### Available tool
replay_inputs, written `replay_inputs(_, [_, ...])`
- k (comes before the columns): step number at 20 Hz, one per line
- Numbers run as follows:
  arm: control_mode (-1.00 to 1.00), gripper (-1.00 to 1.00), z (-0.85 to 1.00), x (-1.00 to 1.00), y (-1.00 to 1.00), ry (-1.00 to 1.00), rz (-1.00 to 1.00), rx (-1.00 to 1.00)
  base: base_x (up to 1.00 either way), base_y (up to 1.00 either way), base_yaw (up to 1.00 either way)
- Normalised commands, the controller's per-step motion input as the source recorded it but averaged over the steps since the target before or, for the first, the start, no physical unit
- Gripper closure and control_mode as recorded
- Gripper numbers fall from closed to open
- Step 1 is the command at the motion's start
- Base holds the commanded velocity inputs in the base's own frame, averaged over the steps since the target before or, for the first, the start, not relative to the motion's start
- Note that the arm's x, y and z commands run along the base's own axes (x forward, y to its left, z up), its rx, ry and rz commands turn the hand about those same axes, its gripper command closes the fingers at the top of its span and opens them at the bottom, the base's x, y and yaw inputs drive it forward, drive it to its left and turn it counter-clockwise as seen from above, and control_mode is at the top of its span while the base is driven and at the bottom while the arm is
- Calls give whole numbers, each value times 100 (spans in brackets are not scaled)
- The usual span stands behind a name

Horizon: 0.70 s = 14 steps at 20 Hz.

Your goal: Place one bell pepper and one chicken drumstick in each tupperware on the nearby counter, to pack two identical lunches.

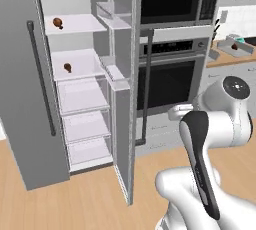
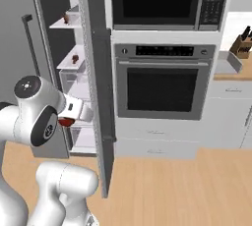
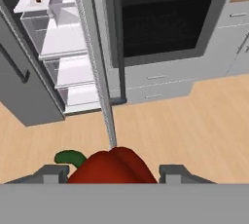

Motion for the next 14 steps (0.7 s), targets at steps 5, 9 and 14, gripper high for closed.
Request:
replay_inputs(5, [100,100,0,0,0,0,0,0,16,-100,-20])
replay_inputs(9, [100,100,0,0,0,0,0,0,78,-100,-15])
replay_inputs(14, [100,100,0,0,0,0,0,0,98,-100,-9])
